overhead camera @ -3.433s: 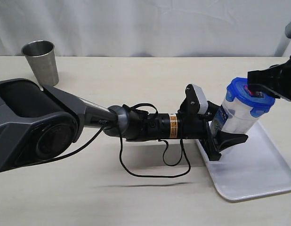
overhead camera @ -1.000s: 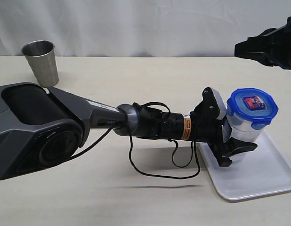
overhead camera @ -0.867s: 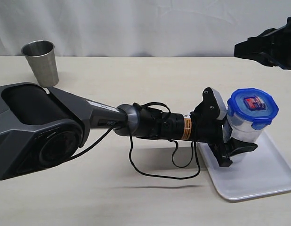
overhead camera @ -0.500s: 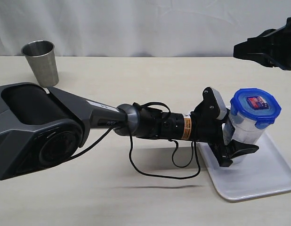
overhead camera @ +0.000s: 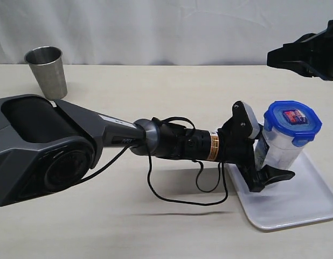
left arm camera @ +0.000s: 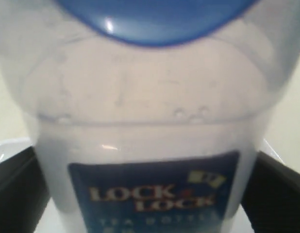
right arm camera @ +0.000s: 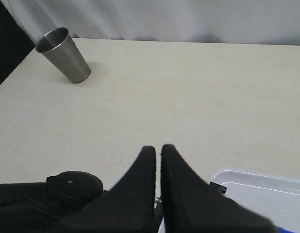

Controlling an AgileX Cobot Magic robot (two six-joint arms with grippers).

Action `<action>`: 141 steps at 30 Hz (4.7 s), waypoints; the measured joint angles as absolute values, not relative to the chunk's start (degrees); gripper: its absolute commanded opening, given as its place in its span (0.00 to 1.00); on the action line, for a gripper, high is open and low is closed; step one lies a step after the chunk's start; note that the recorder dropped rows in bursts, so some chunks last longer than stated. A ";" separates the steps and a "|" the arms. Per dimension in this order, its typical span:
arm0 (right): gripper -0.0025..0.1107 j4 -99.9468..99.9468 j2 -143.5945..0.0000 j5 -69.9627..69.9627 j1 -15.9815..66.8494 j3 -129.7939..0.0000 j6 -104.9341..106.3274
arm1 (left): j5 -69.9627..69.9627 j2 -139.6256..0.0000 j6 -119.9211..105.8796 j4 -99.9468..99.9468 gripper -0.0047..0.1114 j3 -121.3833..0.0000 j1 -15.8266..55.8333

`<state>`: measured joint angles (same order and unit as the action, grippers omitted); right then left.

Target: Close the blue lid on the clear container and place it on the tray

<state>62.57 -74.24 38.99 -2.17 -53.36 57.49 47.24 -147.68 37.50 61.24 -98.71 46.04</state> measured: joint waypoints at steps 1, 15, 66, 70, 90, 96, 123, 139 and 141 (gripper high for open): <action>0.06 62.57 -74.24 38.99 -2.17 -53.36 57.49 | 46.81 -147.68 37.50 61.94 0.87 -98.71 46.04; 0.06 62.51 -74.24 38.99 -2.17 -53.36 57.49 | 43.92 -145.13 38.61 69.05 0.87 -98.77 45.68; 0.06 62.22 -66.44 42.37 -2.17 -53.36 59.61 | 33.62 -129.02 73.18 100.30 0.04 -90.81 34.01; 0.06 62.22 -61.44 42.36 -2.17 -52.82 59.96 | 24.07 -123.26 73.18 100.30 0.04 -84.82 34.01; 0.06 62.45 -37.32 35.55 -2.17 -43.45 60.41 | 9.80 -102.06 82.36 100.30 0.04 -64.73 34.01; 0.06 62.53 -30.04 35.55 -2.17 -40.42 60.52 | 9.91 -96.49 82.36 100.19 0.04 -60.03 34.01; 0.06 62.39 -0.29 36.01 -2.17 -31.90 60.29 | 19.68 -82.62 82.36 99.86 0.04 -49.41 34.01; 0.06 62.39 -0.29 36.01 -2.17 -31.90 56.13 | 19.78 -82.62 82.36 99.86 0.04 -49.41 34.01; 0.06 62.39 -0.29 36.01 -2.17 -31.90 56.13 | 19.78 -82.62 82.36 99.86 0.04 -49.41 34.01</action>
